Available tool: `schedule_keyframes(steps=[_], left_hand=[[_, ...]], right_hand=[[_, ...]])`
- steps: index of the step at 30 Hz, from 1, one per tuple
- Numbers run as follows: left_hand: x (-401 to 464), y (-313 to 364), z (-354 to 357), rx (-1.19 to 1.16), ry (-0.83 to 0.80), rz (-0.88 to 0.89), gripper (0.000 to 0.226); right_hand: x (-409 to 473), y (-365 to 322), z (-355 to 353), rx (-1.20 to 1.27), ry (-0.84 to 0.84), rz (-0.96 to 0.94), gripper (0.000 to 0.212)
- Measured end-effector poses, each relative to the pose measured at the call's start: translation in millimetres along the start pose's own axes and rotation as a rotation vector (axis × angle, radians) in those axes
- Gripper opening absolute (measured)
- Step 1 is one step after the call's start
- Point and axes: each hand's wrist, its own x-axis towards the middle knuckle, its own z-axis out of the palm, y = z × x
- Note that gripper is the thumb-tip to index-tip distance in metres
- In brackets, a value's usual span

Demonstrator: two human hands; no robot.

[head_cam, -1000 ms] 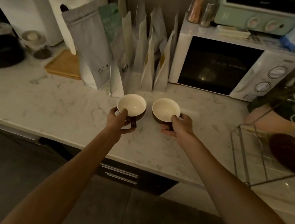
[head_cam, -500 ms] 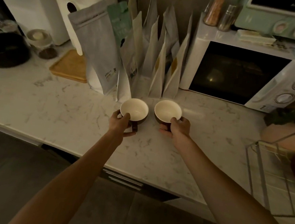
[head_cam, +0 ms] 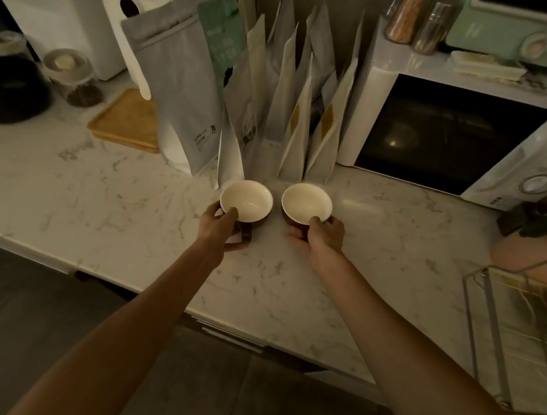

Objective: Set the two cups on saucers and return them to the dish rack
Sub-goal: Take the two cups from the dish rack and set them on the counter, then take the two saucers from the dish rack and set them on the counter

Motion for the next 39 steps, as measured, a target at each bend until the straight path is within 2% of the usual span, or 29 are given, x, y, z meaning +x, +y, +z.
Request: schedule_keyframes(steps=[10,17,20,22,24,27,30,33,36,39], left_hand=[[3,3,-2,0.044,-0.021,0.004,0.048],[1,7,-3,0.196,-0.022,0.057,0.050],[-5,8,-4,0.366,0.038,0.160,0.053],[-9,9,-6,0.596,0.100,0.278,0.056],[-17,11,-9,0.839,0.151,0.403,0.057],[-35,12,-8,1.077,0.141,0.590,0.057],[-61,19,1,1.190,0.000,0.740,0.054],[-92,33,18,1.284,-0.324,0.747,0.050],[-121,38,35,1.537,-0.580,0.686,0.050],[-147,29,54,1.677,-0.618,0.728,0.056]], right_hand=[[-14,-6,5,0.027,-0.036,0.062,0.041],[-24,-21,-8,-0.172,-0.074,0.064,0.035],[-28,-26,-18,-0.299,-0.071,0.005,0.036],[-34,-31,-25,-0.443,-0.048,-0.078,0.036],[-41,-38,-36,-0.697,-0.039,-0.228,0.040],[-56,-48,-54,-1.045,-0.067,-0.478,0.043],[-74,-59,-74,-1.229,-0.088,-0.667,0.038],[-89,-72,-99,-1.377,-0.110,-0.768,0.035],[-102,-86,-131,-1.534,-0.200,-0.714,0.046],[-116,-95,-166,-1.663,-0.321,-0.627,0.055]])
